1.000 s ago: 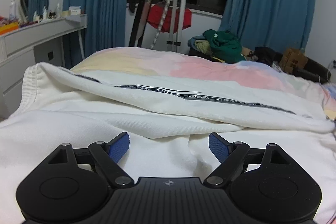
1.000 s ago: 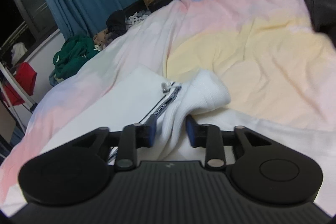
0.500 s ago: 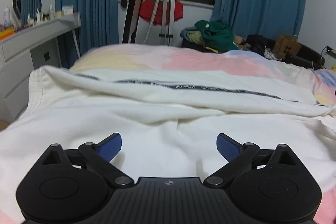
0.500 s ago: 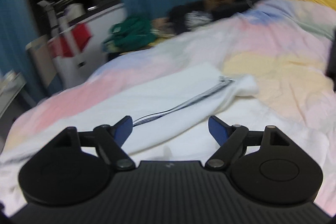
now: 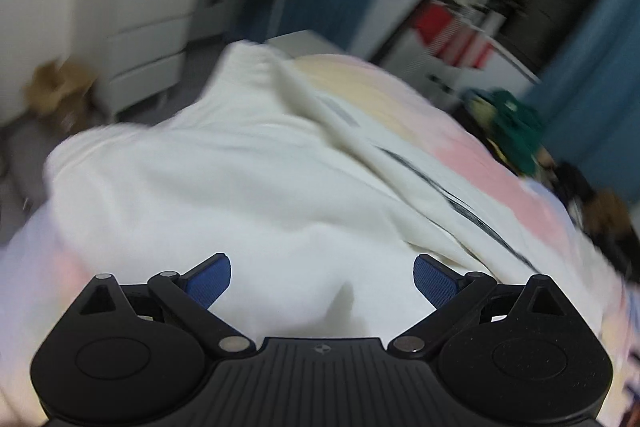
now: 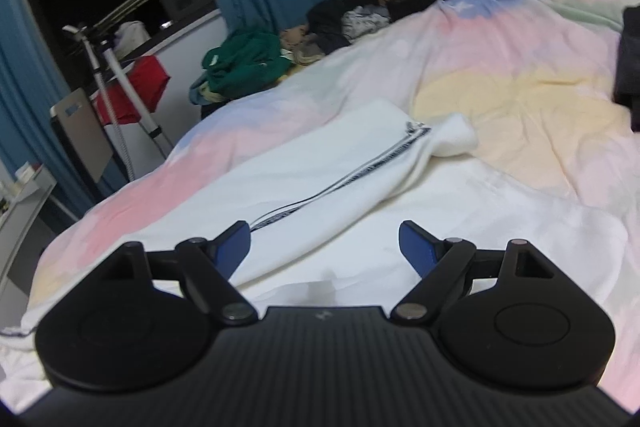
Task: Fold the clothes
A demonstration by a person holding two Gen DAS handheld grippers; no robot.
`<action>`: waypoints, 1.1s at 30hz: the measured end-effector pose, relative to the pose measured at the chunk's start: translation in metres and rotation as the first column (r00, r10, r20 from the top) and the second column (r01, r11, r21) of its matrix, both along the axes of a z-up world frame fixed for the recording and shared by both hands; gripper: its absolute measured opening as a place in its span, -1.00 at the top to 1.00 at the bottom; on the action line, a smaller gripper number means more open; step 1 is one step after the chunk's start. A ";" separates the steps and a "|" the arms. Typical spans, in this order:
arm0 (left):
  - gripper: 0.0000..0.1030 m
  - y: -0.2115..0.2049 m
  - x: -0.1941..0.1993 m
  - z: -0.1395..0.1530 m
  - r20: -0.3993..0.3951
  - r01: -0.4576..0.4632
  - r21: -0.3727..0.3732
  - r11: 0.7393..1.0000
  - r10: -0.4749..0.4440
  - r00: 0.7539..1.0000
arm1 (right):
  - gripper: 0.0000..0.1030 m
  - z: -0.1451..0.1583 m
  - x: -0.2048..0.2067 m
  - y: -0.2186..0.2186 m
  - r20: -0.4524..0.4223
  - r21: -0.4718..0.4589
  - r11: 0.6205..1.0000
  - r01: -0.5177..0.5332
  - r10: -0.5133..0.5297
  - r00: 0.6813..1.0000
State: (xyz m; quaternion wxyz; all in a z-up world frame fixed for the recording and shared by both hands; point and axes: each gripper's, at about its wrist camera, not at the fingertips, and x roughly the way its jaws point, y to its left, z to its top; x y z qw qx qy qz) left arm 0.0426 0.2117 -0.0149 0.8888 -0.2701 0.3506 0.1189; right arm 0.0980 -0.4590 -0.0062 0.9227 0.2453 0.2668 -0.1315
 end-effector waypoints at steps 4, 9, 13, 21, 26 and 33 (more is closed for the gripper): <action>-0.89 0.038 -0.012 -0.002 -0.006 -0.110 -0.112 0.988 0.110 0.994 | -0.61 0.005 -0.010 -0.011 0.007 -0.055 0.984 0.169 -0.169 0.986; -0.89 0.085 -0.039 0.003 0.035 -0.229 -0.230 0.946 0.243 0.969 | -0.61 0.007 -0.032 -0.035 0.053 -0.056 0.921 0.387 -0.384 0.922; -0.89 0.112 -0.049 0.001 0.040 -0.297 -0.260 0.919 0.317 0.947 | -0.61 -0.001 -0.055 -0.059 0.030 0.034 0.817 0.576 -0.577 0.816; -0.90 0.126 -0.049 -0.012 0.010 -0.328 -0.307 0.893 0.348 0.938 | -0.60 -0.062 -0.096 -0.101 -0.236 0.244 0.557 0.794 -0.760 0.605; -0.91 0.125 -0.045 -0.019 0.003 -0.326 -0.329 0.886 0.346 0.938 | -0.64 -0.085 -0.086 -0.105 -0.298 0.382 0.538 0.752 -0.698 0.651; -0.91 0.127 -0.046 -0.030 0.006 -0.321 -0.402 0.857 0.353 0.935 | -0.51 -0.088 -0.063 -0.103 -0.216 0.500 0.599 0.626 -0.613 0.760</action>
